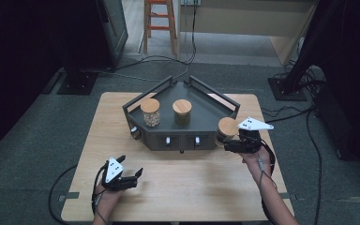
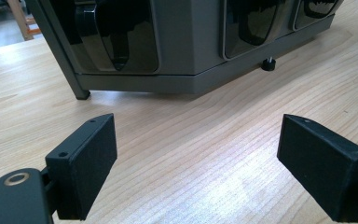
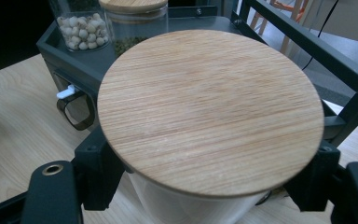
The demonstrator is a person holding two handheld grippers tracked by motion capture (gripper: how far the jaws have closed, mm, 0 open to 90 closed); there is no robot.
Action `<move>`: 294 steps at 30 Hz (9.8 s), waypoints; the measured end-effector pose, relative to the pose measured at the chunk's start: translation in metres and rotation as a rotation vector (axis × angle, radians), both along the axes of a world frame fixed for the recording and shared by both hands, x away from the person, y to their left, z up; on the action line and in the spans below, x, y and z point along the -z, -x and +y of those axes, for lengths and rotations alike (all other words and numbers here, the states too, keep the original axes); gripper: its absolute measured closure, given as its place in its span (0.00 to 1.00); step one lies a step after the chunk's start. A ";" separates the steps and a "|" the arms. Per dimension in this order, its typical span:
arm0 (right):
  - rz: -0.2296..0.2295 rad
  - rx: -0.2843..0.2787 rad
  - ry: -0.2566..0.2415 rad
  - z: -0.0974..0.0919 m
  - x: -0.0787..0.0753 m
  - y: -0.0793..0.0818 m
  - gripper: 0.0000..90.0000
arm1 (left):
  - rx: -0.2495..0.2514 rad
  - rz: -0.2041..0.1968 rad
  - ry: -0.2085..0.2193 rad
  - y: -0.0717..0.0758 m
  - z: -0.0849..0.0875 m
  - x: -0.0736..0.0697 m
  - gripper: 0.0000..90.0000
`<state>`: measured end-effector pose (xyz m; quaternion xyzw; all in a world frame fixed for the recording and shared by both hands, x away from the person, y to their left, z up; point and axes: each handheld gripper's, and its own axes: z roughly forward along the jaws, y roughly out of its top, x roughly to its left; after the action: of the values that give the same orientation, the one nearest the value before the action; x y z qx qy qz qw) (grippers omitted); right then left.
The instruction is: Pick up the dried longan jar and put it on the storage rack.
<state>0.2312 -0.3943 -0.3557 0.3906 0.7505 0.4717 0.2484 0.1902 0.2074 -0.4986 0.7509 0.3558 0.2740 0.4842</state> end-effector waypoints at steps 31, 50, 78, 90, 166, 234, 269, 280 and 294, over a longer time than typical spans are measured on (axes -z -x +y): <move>-0.008 0.004 0.020 0.010 -0.016 -0.021 0.28 | 0.002 -0.003 0.000 0.000 0.001 0.000 0.13; -0.021 0.014 0.022 0.013 -0.020 -0.038 0.28 | -0.004 0.005 -0.004 0.000 0.002 -0.001 0.13; -0.022 0.023 0.031 0.028 -0.016 -0.064 0.28 | -0.007 0.006 0.002 0.000 0.003 -0.001 0.13; -0.016 0.039 0.027 0.035 -0.009 -0.071 0.28 | -0.007 0.009 0.003 0.000 0.004 -0.002 0.13; -0.067 0.058 -0.038 0.030 0.032 -0.067 0.10 | -0.001 0.015 -0.014 -0.002 0.000 -0.001 0.13; -0.163 0.006 -0.080 0.008 0.065 0.010 0.10 | 0.008 -0.037 -0.050 0.003 -0.008 0.001 0.13; -0.162 -0.034 -0.118 -0.005 0.101 0.026 0.10 | -0.012 -0.023 -0.102 0.003 -0.017 0.001 0.13; -0.162 -0.028 -0.130 -0.008 0.113 0.034 0.10 | -0.013 -0.015 -0.106 0.001 -0.017 0.001 0.13; -0.146 -0.037 -0.140 -0.012 0.134 0.034 0.10 | -0.012 -0.013 -0.107 0.001 -0.017 0.001 0.13</move>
<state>0.1973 -0.4068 -0.4892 0.3577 0.7025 0.5548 0.2659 0.1896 0.1904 -0.4998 0.7718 0.3418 0.3004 0.4442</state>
